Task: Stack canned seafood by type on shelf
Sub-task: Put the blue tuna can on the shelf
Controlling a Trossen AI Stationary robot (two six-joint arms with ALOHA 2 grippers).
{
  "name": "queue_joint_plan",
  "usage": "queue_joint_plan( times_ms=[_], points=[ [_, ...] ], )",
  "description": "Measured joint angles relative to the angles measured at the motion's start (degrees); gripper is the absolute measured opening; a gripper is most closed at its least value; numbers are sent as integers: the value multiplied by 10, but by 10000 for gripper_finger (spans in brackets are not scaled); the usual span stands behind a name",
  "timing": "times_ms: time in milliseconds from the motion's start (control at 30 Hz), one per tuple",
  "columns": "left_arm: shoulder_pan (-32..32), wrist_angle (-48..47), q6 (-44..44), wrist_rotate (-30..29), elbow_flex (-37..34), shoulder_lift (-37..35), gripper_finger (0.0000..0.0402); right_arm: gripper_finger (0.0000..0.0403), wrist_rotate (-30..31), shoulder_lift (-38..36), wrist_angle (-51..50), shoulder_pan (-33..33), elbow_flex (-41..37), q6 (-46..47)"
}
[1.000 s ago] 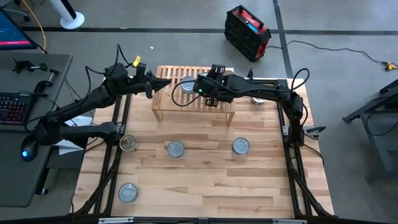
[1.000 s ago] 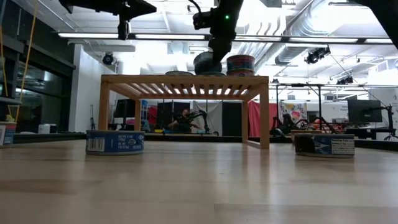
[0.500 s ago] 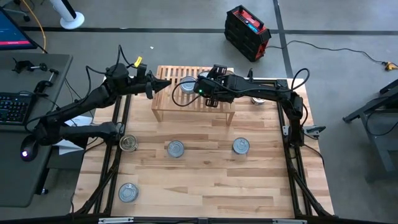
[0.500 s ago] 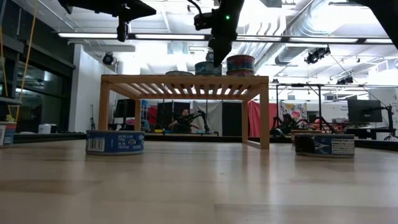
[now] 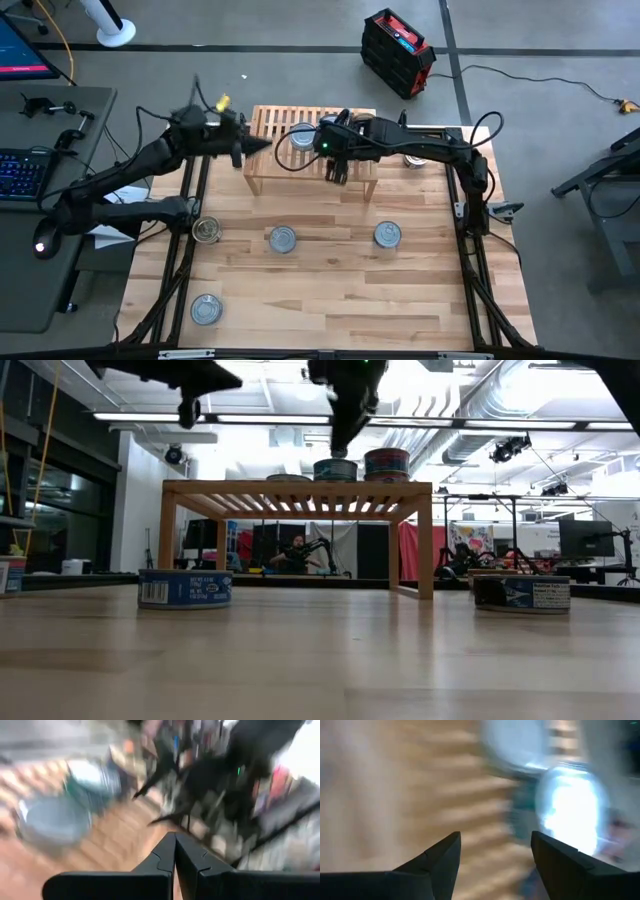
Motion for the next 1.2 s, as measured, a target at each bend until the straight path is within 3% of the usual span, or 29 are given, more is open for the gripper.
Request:
queue_joint_plan(
  times_ms=[133, 267, 400, 500, 733, 867, 1033, 1200],
  points=[
    [-71, -120, 69, -27, -1, -1, 0, 229, -166, 0, -3, 29, -13, 12],
    [-153, -161, 95, -94, -1, 7, 0, 204, -254, 0, -32, 71, -80, 12],
    [-210, -139, 108, -120, -1, 19, 0, 155, -339, -24, -49, 105, -202, 40],
    [-235, -128, 129, -122, -1, 32, 0, 114, -381, -98, 2, 120, -332, 119],
    [-260, -111, 155, -123, -1, 89, 0, 10, -353, -347, 187, 149, -607, 478],
    [-268, -54, 156, -130, -1, 141, 0, 9, -278, -434, 224, 177, -702, 635],
    [-293, 9, 134, -170, -1, 217, 0, 3, -223, -478, 294, 203, -776, 673],
    [-349, 86, 78, -238, -1, 294, 0, 1, -213, -472, 373, 218, -830, 610]
  ],
)
